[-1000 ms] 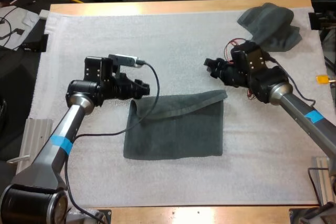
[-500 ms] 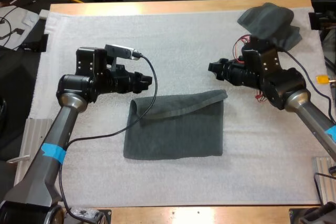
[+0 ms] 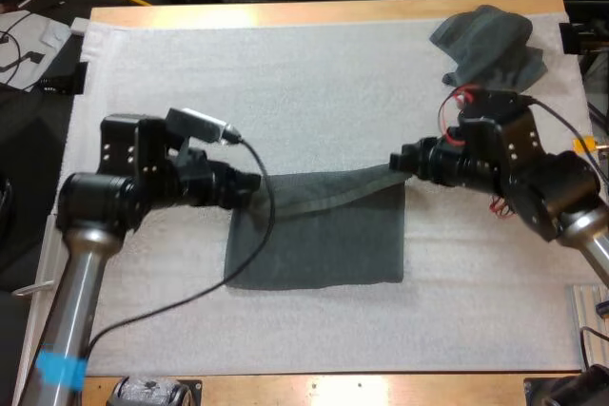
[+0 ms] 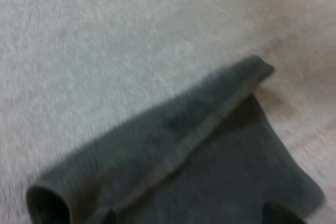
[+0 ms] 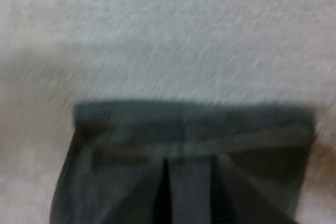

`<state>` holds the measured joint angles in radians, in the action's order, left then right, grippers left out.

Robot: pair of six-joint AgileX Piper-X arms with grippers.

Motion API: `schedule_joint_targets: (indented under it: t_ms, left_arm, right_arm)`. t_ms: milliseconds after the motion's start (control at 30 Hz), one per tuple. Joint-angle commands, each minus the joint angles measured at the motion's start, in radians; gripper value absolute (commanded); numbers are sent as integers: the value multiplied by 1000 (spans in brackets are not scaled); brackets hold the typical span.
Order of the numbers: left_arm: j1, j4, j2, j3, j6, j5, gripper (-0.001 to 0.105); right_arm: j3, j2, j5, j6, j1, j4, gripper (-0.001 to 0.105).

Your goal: Pick towel from pile, fold and stack

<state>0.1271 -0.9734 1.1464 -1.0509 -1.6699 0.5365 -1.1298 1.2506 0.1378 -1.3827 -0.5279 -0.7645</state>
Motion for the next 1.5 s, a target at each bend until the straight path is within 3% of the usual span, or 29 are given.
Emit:
schedule_joint_targets:
  t_ms: [0,100,200,500,1033,1467]
  left_arm:
    - [1,-111,-97,-6,7,-17,56]
    - [2,-181,-153,-8,8,-32,56]
    - [3,-150,-145,-4,7,-23,56]
    - [5,-285,-284,-1,16,-42,56]
    - [4,-311,-303,27,11,-47,56]
    - [3,-324,-300,29,12,-45,56]
  right_arm:
    - [0,-29,-23,-29,-71,-33,5]
    - [1,-23,-46,-28,-134,-52,1]
    - [-4,-23,-29,-32,-106,-54,1]
    - [-1,15,-41,-37,-215,-86,0]
    - [-42,325,28,-39,-214,-24,0]
    - [-168,556,59,-34,-216,-18,0]
